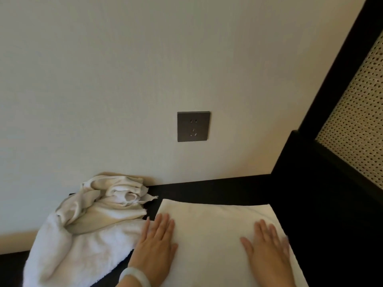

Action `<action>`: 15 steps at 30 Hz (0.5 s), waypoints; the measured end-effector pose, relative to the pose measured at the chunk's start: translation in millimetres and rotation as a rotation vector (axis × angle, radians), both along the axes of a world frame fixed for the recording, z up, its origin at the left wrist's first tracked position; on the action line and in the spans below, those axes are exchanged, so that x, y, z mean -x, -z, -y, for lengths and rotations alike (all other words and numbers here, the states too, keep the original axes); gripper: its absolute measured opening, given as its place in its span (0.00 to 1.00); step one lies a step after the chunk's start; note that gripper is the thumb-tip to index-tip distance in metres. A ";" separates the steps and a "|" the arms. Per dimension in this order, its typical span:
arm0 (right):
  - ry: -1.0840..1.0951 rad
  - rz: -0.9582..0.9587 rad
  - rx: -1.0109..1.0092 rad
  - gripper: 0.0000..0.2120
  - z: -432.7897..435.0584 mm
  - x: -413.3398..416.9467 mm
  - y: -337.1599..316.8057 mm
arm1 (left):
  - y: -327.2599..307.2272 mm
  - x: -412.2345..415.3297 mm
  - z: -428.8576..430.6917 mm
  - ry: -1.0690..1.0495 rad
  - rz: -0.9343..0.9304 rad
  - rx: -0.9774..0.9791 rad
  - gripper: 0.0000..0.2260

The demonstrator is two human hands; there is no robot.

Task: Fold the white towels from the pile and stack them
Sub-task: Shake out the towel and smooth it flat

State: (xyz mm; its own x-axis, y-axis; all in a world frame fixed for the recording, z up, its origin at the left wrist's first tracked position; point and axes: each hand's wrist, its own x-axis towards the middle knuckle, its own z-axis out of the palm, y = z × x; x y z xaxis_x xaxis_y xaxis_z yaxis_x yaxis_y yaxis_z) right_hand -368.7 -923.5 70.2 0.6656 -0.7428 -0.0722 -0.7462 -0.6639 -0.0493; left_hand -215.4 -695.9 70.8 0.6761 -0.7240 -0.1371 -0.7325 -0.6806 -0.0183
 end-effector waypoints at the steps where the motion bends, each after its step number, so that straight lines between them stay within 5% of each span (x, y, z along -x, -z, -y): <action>1: -0.023 0.004 0.006 0.33 1.0 -5.8 -2.0 | 3.5 -2.6 8.7 0.031 0.035 -0.021 0.36; 8: -0.586 0.017 -0.122 0.32 -24.3 -50.3 20.7 | 12.7 -9.3 53.7 -0.015 -0.171 -0.084 0.31; 15: -0.004 0.021 0.070 0.33 64.8 -24.2 14.7 | 14.2 -22.3 52.0 -0.075 -0.225 -0.129 0.34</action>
State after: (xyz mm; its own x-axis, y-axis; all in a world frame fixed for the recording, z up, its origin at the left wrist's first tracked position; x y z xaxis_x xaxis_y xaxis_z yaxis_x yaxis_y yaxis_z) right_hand -344.5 -988.3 55.4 0.6696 -0.7427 -0.0060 -0.7426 -0.6695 -0.0184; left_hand -193.2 -747.9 56.5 0.6695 -0.6395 -0.3779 -0.6753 -0.7359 0.0490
